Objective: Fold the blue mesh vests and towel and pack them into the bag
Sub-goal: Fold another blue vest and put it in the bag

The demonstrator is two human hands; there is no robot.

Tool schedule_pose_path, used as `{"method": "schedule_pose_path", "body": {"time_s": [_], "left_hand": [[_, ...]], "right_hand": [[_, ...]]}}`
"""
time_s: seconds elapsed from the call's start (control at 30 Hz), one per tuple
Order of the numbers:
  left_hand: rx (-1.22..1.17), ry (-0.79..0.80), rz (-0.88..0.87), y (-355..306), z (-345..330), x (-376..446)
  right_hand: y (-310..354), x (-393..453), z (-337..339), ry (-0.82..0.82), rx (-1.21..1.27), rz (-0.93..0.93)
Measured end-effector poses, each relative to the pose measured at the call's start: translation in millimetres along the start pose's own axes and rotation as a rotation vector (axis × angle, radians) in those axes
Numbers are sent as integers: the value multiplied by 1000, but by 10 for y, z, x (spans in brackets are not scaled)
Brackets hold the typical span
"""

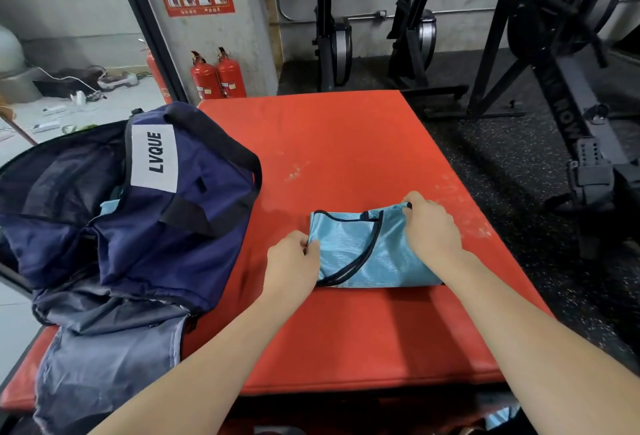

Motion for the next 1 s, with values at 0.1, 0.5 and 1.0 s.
{"method": "schedule_pose_path", "body": {"time_s": [0.1, 0.5, 1.0], "left_hand": [[58, -8, 19, -10, -8, 12], [479, -201, -623, -78, -152, 203], [283, 215, -504, 6, -164, 441]], "right_hand": [[8, -6, -26, -7, -94, 51], [96, -77, 59, -105, -168, 146], [-61, -677, -18, 230, -46, 68]]}}
Point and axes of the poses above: each hand's wrist, its own x-axis towards the middle knuckle, its own z-axis out of the back of the hand, y = z × x, the point moved 2 cm from there along x, towards the middle knuckle, and after that the axes turned 11 degrees about x, right-handed, at the moved point
